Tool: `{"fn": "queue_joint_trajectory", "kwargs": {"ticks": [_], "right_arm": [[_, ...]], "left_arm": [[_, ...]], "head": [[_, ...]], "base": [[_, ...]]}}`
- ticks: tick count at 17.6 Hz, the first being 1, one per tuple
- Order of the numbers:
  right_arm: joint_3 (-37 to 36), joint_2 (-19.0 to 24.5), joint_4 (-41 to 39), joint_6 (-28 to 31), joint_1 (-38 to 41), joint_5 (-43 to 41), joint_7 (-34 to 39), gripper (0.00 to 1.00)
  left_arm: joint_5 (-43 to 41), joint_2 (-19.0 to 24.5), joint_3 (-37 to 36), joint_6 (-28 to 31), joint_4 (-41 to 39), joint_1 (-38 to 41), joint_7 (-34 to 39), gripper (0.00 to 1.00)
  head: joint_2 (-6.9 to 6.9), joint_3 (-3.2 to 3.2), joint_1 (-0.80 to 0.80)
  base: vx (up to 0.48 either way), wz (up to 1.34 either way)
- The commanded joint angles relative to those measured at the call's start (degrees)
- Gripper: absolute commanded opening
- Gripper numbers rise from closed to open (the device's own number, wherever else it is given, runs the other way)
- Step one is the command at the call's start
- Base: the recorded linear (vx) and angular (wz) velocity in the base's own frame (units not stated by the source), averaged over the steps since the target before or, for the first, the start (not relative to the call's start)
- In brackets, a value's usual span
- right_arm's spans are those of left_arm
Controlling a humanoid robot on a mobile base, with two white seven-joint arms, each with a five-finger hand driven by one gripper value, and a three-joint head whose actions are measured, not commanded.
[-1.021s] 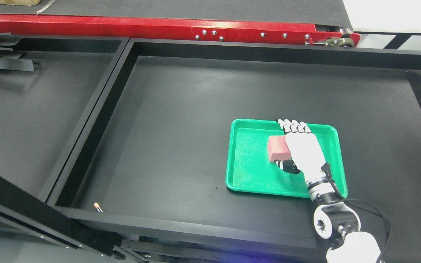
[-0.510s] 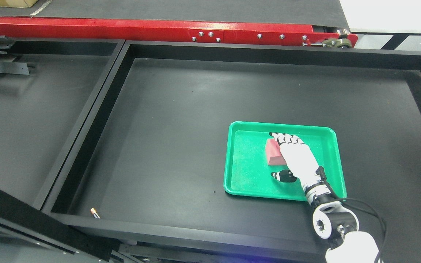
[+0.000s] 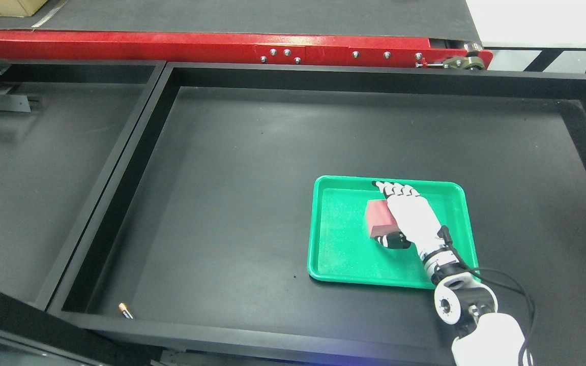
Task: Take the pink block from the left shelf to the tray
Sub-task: 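Close the right hand fingers around the pink cube in the green tray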
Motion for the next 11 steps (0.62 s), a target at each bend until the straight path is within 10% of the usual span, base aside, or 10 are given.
{"fn": "queue_joint_trajectory", "kwargs": {"ticks": [1,11], "right_arm": [[-0.08,-0.99,2.7,-0.33,-1.51,-0.24,0.13,1.0],[-0.16,-0.99,3.84,-0.16,-1.08,-0.33,2.06,1.0]], "left_arm": [[0.0,1.0,0.0,0.03,-1.0,1.16,0.01,1.0],[0.0,1.0,0.0,0.03,-1.0,1.16,0.01,1.0]], "head": [[0.0,0.0,0.0],[0.0,0.0,0.0]], "base": [[0.027,-0.04],[-0.001,0.0]]}}
